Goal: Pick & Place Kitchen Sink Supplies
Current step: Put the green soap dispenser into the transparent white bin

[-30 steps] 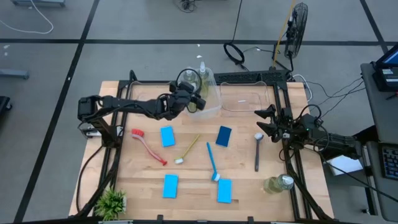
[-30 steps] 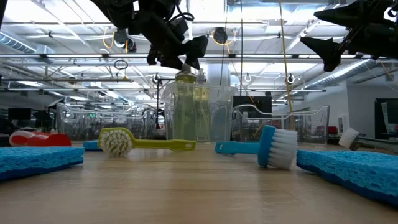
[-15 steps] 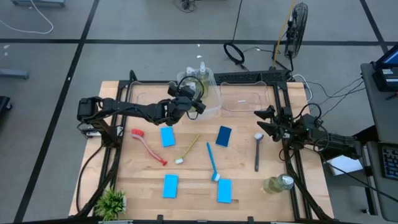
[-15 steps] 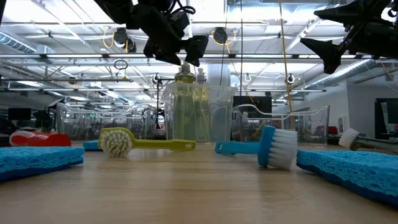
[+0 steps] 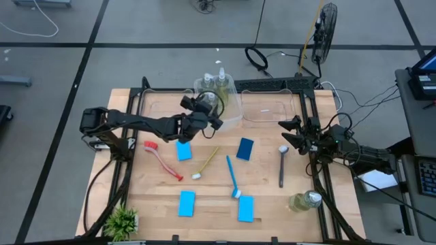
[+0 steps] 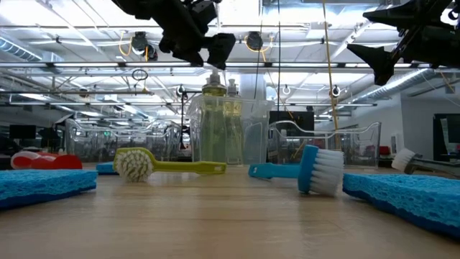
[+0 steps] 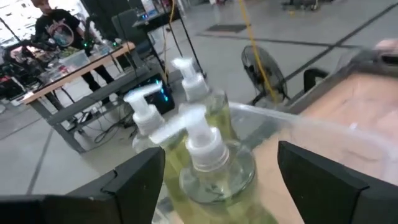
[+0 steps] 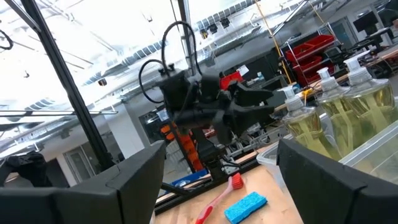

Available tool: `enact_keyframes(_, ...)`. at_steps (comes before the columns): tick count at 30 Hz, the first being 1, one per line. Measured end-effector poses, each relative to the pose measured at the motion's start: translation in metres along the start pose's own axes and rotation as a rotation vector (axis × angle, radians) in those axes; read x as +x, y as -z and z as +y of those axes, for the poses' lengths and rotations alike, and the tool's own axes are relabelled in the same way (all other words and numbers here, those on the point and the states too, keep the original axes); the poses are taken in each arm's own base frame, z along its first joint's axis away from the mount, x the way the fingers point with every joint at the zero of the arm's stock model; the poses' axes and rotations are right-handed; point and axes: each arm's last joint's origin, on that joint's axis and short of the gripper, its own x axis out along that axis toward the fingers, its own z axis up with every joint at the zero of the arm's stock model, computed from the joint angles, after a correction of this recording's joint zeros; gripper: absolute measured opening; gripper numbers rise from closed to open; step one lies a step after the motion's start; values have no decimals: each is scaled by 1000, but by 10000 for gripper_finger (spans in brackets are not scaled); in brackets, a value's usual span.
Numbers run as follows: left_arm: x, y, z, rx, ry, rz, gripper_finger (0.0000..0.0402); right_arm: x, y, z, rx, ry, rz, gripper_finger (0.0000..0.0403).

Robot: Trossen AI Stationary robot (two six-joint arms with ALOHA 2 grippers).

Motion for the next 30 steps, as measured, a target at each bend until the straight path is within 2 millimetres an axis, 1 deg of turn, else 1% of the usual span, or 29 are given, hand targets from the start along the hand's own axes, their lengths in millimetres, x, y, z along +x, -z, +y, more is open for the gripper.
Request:
enact_keyframes(6,-17,-4,1,16,3,1,316,0,0,0,0,-1,-1,295)
enact_keyframes(13,-41,-6,4,18,52,14,302,0,-1,1,-1,-7,-13,295)
enact_keyframes(15,-46,-9,4,-15,67,6,299,0,-1,1,-1,-8,-14,295)
enact_keyframes(19,-62,-10,9,-24,117,23,300,0,-2,1,-1,-11,-20,295)
enact_keyframes(22,-75,-10,15,-18,209,57,303,0,-3,1,-2,-15,-27,295)
enact_keyframes(30,-100,-14,26,-85,588,179,288,0,-2,1,-2,-15,-26,295)
